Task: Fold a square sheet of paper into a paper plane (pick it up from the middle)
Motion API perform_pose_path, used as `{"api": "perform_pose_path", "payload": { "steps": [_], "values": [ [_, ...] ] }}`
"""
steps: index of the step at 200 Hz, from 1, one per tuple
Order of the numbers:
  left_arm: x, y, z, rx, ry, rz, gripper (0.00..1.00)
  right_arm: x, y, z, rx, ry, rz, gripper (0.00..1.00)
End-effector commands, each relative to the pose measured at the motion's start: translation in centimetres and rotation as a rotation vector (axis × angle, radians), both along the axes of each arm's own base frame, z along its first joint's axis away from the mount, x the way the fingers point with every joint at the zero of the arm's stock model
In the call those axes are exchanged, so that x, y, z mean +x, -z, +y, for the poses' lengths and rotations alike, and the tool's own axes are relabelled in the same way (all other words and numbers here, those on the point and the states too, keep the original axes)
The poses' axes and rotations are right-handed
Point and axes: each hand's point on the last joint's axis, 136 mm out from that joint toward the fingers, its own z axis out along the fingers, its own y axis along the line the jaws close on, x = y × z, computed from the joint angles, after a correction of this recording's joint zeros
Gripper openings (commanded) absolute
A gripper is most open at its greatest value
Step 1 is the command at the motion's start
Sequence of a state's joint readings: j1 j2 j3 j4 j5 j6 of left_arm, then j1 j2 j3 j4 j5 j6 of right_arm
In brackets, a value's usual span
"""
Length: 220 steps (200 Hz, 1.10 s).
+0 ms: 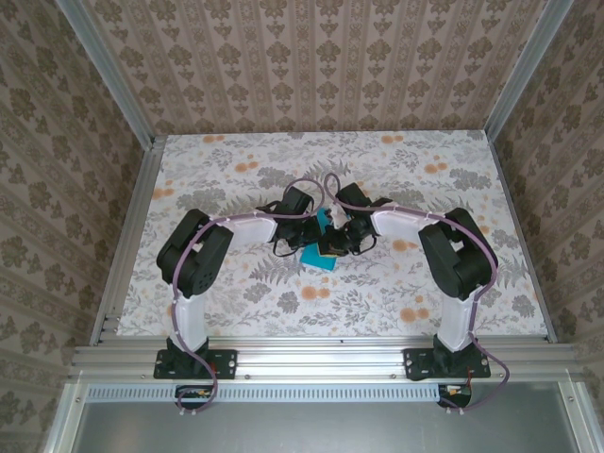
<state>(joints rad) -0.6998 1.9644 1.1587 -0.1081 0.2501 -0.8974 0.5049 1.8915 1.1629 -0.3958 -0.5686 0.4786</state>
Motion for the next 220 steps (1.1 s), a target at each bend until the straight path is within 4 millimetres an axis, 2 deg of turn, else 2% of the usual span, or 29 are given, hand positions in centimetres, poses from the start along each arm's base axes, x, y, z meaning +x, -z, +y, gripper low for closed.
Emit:
{"api": "perform_pose_path", "payload": {
  "steps": [1,41,120,125,167,198,220],
  "values": [
    [-2.5,4.2,2.3,0.116,-0.021,0.112,0.09,-0.9,1.1,-0.5,-0.045,0.008,0.059,0.12],
    [-2.4,4.3,2.4,0.116,-0.024,0.115,0.09,-1.9,2.2,-2.0,-0.126,-0.009,0.077,0.12],
    [-2.5,4.3,2.6,0.123,-0.025,0.119,0.09,-2.8,3.1,-2.8,-0.158,-0.027,0.092,0.12],
    [-2.5,4.4,2.6,0.124,-0.025,0.120,0.09,-3.3,3.3,-3.2,-0.178,-0.029,0.116,0.12],
    [-2.5,4.3,2.7,0.129,-0.027,0.118,0.09,-3.2,3.7,-4.2,-0.239,-0.027,0.098,0.12],
    [-2.6,4.4,2.7,0.132,-0.025,0.120,0.09,-2.6,3.1,-4.2,-0.244,-0.019,0.069,0.12],
    [-2.6,4.3,2.7,0.128,-0.025,0.121,0.09,-2.1,1.2,-3.6,-0.201,-0.016,0.019,0.12]
  ]
}}
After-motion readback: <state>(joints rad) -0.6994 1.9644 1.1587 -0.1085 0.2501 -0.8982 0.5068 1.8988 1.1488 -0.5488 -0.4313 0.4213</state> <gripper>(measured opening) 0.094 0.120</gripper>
